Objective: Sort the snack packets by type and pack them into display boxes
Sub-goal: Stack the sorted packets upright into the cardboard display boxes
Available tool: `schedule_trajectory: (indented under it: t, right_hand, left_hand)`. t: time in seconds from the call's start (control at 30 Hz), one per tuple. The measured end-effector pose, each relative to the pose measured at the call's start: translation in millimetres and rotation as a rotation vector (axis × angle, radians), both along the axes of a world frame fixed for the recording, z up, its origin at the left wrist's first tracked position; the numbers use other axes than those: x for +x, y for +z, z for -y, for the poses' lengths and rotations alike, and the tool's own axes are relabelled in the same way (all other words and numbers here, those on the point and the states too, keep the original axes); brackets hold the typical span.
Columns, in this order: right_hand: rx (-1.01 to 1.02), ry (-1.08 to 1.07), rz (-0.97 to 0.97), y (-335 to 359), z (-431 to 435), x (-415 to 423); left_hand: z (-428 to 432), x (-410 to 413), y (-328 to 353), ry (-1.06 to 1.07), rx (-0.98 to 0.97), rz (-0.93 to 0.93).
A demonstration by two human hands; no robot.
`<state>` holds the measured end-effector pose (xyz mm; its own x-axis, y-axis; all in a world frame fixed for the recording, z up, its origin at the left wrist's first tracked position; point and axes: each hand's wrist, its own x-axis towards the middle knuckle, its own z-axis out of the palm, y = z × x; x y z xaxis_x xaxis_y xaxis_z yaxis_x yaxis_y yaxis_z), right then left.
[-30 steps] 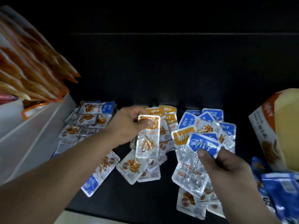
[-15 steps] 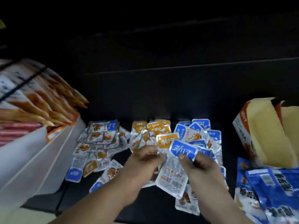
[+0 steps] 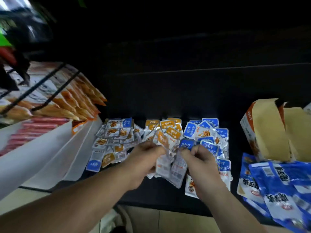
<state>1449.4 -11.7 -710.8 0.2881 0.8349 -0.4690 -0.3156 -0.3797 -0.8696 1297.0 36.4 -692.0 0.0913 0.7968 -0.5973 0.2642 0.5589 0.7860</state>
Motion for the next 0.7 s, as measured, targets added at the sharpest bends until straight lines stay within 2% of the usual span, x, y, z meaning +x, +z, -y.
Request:
schedule_trajectory:
  t: [0.1,0.2,0.37,0.5,0.63,0.7]
  right_hand:
    - [-0.034,-0.028,-0.009,-13,-7,-8]
    - [-0.068,-0.051,-0.050,-17,-14,-15]
    - [-0.120,0.012,-0.244,-20,-18,-7]
    - [-0.137,0.084,-0.459,-30,-16,3]
    - [-0.070,0.060,-0.472,-41,-13,16]
    - [-0.018,0.023,-0.345,-40,-12,25]
  left_hand:
    - [2,12,-21,-0.057,0.012,0.045]
    - [13,13,-33,-0.137,0.144,-0.076]
    - [29,15,-44,-0.169,0.422,-0.002]
    - [29,18,-58,-0.087,0.495,0.007]
    - [26,26,-60,-0.125,0.419,-0.070]
    - [8,21,-62,-0.176,0.503,-0.259]
